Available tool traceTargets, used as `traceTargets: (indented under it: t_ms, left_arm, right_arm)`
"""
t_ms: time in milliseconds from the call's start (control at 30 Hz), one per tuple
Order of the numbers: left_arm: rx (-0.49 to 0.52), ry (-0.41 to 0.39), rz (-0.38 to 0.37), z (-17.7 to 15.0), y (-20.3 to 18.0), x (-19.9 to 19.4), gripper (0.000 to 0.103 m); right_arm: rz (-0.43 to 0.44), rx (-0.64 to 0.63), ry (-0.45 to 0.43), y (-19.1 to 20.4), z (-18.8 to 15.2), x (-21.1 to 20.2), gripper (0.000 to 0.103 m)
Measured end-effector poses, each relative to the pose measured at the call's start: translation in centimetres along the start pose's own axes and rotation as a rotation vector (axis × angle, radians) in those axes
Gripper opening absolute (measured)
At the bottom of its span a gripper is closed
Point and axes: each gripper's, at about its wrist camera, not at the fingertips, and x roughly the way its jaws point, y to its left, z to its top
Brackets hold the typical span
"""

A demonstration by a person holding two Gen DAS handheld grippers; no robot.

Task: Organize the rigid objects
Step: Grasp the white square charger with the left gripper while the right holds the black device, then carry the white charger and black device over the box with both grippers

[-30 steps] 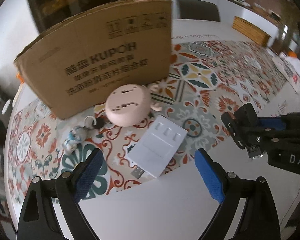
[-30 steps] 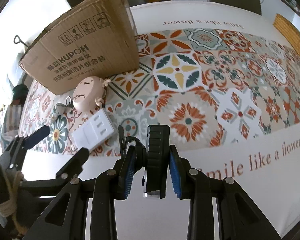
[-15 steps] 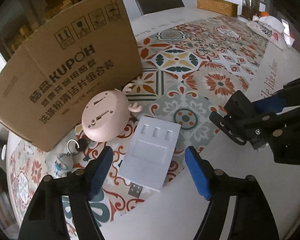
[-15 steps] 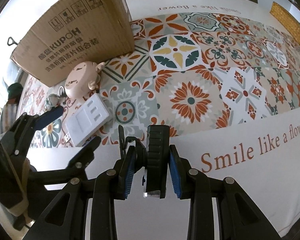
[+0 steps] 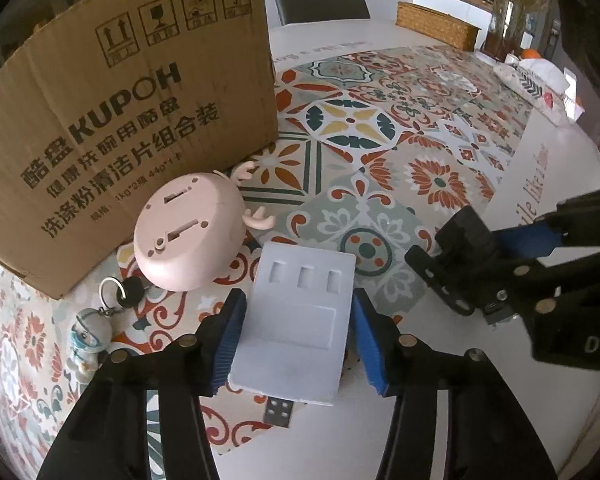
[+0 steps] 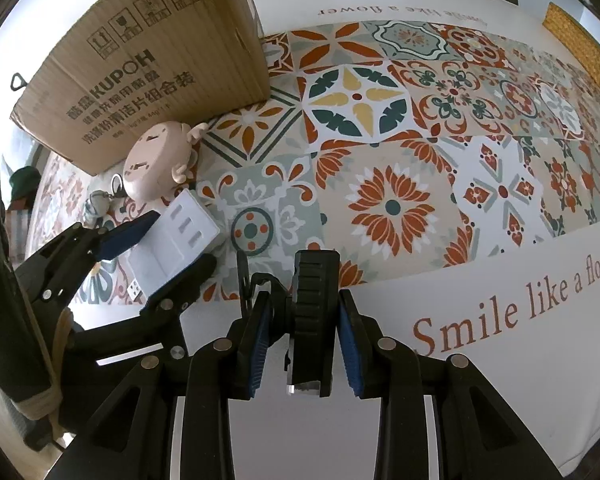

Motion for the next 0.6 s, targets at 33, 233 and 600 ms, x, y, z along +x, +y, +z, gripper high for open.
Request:
traceTargets:
  t_ms: [33, 233, 600]
  left_arm:
    - [-0.019, 0.002, -0.006, 0.0, 0.1, 0.0, 0.051]
    - [-0.099, -0.010, -0.008, -0.2, 0.4, -1.0, 0.050]
    - [-0.229, -0.062, 0.024, -0.3, 2.2, -5.0, 0.050]
  right_arm:
    - [-0.002, 0.003, 0.001, 0.0, 0.0, 0.1, 0.033]
    - [-0.006, 0.009, 0.002, -0.2, 0.0, 0.3, 0.033]
    - [0.023, -0.028, -0.048, 1.0, 0.8, -2.0, 0.033]
